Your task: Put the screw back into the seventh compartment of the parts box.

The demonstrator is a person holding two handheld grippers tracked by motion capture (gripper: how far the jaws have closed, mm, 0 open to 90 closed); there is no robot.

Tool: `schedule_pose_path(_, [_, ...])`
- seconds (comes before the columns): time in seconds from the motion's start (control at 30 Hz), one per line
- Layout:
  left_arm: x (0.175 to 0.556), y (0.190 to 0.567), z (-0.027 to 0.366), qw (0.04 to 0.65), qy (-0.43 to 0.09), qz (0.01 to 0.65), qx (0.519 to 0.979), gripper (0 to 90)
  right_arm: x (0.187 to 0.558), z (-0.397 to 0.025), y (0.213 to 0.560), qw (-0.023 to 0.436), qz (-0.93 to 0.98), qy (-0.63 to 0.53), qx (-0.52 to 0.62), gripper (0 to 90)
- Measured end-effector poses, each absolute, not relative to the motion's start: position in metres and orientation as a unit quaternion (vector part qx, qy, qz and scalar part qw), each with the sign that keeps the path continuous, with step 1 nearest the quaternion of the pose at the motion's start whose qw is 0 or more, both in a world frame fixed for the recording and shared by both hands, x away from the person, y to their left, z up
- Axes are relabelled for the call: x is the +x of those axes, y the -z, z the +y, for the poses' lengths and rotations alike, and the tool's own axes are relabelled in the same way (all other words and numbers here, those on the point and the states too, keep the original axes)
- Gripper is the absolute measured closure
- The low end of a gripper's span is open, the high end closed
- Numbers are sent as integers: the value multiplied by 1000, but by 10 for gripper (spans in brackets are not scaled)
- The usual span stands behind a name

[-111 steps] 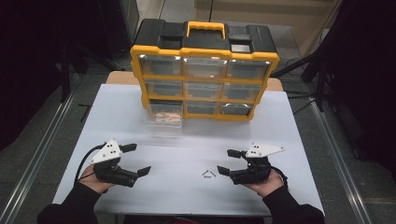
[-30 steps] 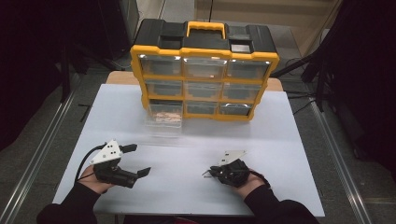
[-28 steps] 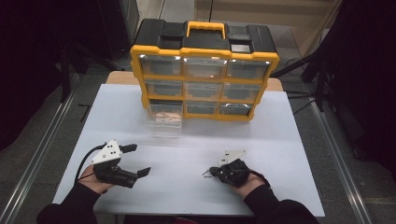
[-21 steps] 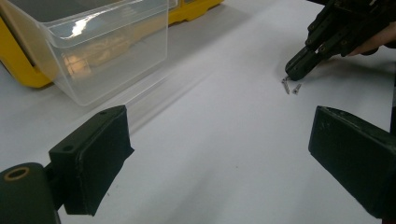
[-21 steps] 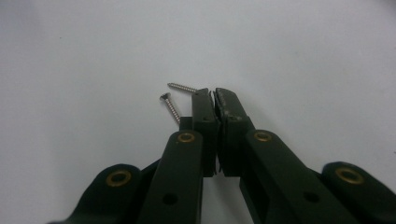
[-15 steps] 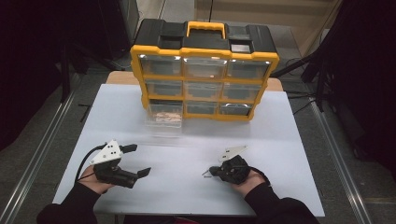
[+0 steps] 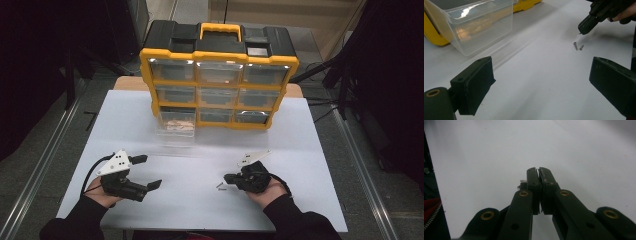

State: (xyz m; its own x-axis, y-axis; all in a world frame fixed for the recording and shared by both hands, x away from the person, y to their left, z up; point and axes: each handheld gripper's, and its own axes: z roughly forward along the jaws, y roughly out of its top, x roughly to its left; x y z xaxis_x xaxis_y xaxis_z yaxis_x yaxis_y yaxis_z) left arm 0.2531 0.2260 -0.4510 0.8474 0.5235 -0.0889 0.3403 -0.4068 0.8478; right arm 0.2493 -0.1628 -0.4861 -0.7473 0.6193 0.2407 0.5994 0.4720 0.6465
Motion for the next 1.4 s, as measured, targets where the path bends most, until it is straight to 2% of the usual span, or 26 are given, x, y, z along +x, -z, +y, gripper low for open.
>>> schedule_pose_path(0.67, [254, 453, 226, 476, -96, 260, 835, 55, 245, -155, 468, 1, 854, -387, 346, 893])
schedule_pose_path(1.4, [255, 454, 225, 475, -88, 264, 835, 55, 266, -144, 457, -9, 845, -409, 345, 893])
